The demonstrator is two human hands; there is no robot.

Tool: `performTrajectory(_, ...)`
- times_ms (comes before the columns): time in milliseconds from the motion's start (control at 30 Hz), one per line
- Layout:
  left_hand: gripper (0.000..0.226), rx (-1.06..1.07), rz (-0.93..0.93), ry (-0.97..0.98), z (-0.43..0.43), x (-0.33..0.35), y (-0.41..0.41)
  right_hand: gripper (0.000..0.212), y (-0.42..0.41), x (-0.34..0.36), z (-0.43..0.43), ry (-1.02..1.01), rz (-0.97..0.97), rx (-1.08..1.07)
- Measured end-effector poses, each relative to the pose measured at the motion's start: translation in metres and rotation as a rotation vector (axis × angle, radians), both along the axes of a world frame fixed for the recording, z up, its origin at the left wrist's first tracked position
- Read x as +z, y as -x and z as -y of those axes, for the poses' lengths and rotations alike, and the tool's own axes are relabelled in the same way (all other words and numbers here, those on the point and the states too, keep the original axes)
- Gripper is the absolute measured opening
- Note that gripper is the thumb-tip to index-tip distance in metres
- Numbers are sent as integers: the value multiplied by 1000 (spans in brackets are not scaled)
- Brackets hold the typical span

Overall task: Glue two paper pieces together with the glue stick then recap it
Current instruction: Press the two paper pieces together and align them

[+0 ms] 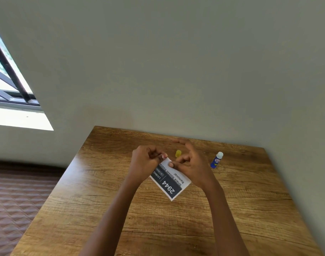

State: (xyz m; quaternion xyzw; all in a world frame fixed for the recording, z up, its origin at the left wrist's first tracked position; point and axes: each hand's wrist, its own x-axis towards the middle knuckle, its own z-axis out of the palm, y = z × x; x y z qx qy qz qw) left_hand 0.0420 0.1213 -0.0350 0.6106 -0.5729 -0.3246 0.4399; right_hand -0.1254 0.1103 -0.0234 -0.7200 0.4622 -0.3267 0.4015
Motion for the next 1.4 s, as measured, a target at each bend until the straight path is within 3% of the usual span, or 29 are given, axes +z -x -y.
performTrajectory(333, 9, 140, -134, -15, 2, -2, -10, 57, 24, -7, -8, -67, 45, -54)
performTrajectory(533, 5, 193, -264, -30, 4, -7, -10, 51, 29, -11, -8, -24, 173, -115)
performTrajectory(733, 8, 46, -444, -170, 2, -10, -14, 36, 24, -15, 1, 38, 298, -281)
performTrajectory(867, 14, -127, -363, -265, 0, -11, -23, 28, 22, -11, 5, 49, 205, -251)
performTrajectory(1000, 14, -167, 13, -120, 0, -4, -11, 31, 18, -11, 11, 34, -26, -87)
performTrajectory(1100, 12, -234, 171, -4, -1, 3, 8, 32, 13, -12, 13, 56, -45, -35)
performTrajectory(1233, 28, -180, 105, 53, -3, -1, 16, 26, 10, -13, 12, 63, 19, -43)
performTrajectory(1400, 9, -115, 34, 37, -1, -2, 13, 17, 13, -19, 7, -44, 121, -100)
